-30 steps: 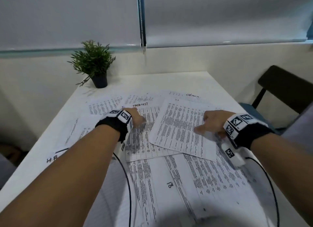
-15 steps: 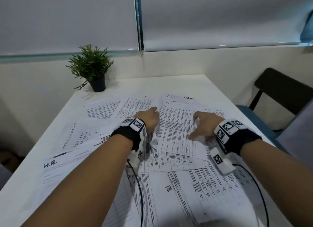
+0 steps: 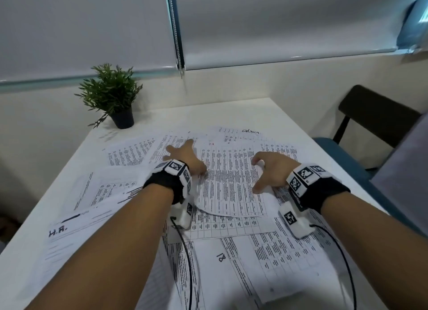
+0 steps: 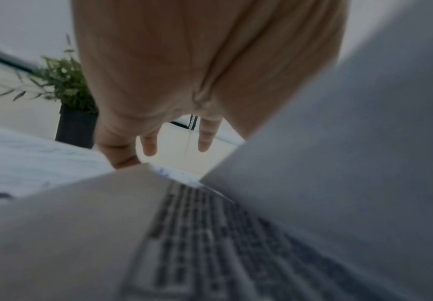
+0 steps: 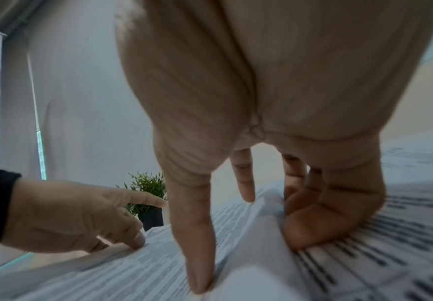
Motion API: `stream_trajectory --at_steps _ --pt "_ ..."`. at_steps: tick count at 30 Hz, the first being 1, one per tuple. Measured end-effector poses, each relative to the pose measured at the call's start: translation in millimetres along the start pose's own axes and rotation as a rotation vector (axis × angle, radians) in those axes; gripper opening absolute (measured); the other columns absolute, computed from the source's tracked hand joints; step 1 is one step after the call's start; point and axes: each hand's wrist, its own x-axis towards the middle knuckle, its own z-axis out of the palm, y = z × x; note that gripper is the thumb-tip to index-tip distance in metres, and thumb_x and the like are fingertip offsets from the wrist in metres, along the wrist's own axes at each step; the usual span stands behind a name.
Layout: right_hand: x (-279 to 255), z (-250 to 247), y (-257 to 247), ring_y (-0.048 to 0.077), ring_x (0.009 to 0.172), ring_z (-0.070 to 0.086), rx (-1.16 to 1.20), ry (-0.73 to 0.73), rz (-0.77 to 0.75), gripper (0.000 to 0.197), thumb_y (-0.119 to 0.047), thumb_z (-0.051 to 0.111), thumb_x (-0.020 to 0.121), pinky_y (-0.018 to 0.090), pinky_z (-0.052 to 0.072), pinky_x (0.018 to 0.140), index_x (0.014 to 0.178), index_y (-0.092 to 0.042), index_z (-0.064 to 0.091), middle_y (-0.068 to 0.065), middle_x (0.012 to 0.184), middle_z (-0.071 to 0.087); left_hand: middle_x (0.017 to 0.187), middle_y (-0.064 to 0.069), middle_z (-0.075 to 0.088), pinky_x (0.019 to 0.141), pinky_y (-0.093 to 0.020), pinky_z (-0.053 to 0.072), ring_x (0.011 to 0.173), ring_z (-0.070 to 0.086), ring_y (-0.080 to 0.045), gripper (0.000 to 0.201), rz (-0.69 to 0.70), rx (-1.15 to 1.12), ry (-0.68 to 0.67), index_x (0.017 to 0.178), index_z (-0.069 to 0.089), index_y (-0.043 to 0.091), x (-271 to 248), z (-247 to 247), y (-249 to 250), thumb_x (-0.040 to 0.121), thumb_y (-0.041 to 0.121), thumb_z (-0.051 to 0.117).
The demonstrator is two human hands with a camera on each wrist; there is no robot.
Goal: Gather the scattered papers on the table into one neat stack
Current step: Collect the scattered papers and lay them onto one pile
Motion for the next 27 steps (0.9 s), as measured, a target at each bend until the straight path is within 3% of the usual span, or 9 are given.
stream_trajectory --at_steps 2,5,10,14,16,19,23,25,27 --pt "-1.5 0.6 2.7 0.022 0.099 0.061 0.041 0.009 -0.002 0.086 -0.027 0.093 0.067 0.029 0.053 0.073 0.142 -0.024 0.051 0.003 0.133 0.057 0.157 -0.022 0.015 0.109 -0.057 0.038 0.140 0.026 -0.052 0.098 -0.017 -0.005 0.074 0.156 0.024 0.034 0.3 -1.1 -1.7 0.076 0.024 0.080" --pt "-4.8 2.4 5.2 0.022 0.097 0.064 0.077 0.013 -0.009 0.090 -0.026 0.094 0.066 0.034 0.057 0.077 0.144 -0.025 0.048 0.003 0.129 0.058 0.152 -0.019 0.032 0.103 -0.046 0.043 0.133 0.042 -0.043 0.105 0.014 -0.089 0.110 0.155 0.027 0.025 -3.5 -10.5 -6.0 0.070 0.032 0.088" --pt "-8.6 1.9 4.5 0.015 0.085 0.059 0.193 0.012 -0.016 0.099 -0.035 0.092 0.071 0.027 0.047 0.065 0.153 -0.024 0.037 0.006 0.134 0.061 0.150 -0.004 0.046 0.092 -0.031 0.046 0.119 0.054 -0.027 0.105 0.131 -0.317 0.150 0.155 0.029 0.020 -20.4 -16.6 -11.7 0.069 0.019 0.090" --pt "-17.4 1.0 10.2 0.019 0.060 0.060 0.389 0.087 0.081 0.094 -0.057 0.080 0.079 0.029 0.049 0.055 0.153 -0.022 0.034 0.001 0.083 0.063 0.152 -0.003 0.047 0.103 -0.038 0.049 0.127 0.057 -0.025 0.114 0.308 -0.500 0.137 0.160 0.015 0.035 -42.9 -23.9 -2.8 0.075 0.001 0.082" --pt "-25.0 -1.4 14.1 0.020 0.064 0.063 0.440 0.150 0.106 0.098 -0.064 0.074 0.080 0.031 0.055 0.059 0.156 -0.019 0.032 0.006 0.096 0.066 0.143 -0.012 0.058 0.096 -0.045 0.056 0.114 0.068 -0.027 0.107 0.380 -0.654 0.089 0.159 0.021 0.034 -54.2 -31.9 3.0 0.078 -0.010 0.075" --pt "-39.0 -8.8 20.3 0.024 0.100 0.067 0.690 0.240 0.071 0.108 -0.066 0.078 0.074 0.045 0.059 0.090 0.158 -0.016 0.031 0.009 0.139 0.056 0.123 -0.020 0.070 0.088 -0.041 0.059 0.097 0.074 -0.025 0.089 0.443 -0.922 0.040 0.155 0.035 0.019 -76.7 -49.6 12.6 0.082 -0.025 0.060" --pt "-69.5 -21.5 23.9 0.024 0.109 0.070 0.948 0.358 -0.084 0.034 -0.035 0.078 0.089 0.041 0.055 0.094 0.118 -0.021 0.068 0.000 0.125 0.072 0.110 -0.013 0.072 0.068 -0.028 0.060 0.084 0.076 -0.020 0.077 0.478 -1.120 -0.003 0.143 0.046 0.010 -105.2 -59.7 29.4 0.080 -0.034 0.049" --pt "-81.7 -29.6 31.3 0.031 0.106 0.074 0.977 0.415 -0.100 0.029 -0.021 0.079 0.089 0.052 0.057 0.099 0.117 -0.017 0.071 0.008 0.114 0.078 0.130 -0.018 0.062 0.060 -0.027 0.059 0.096 0.072 -0.029 0.083 0.425 -1.061 -0.042 0.147 0.039 0.009 -112.6 -47.6 33.5 0.076 -0.030 0.056" --pt "-93.6 -33.9 43.8 0.032 0.101 0.076 0.872 0.448 -0.037 0.019 -0.015 0.079 0.088 0.055 0.058 0.096 0.104 -0.022 0.070 0.010 0.108 0.078 0.152 -0.017 0.043 0.061 -0.032 0.061 0.113 0.064 -0.041 0.104 0.335 -0.908 -0.137 0.155 0.029 0.022 -116.7 -30.5 33.2 0.067 -0.017 0.070"
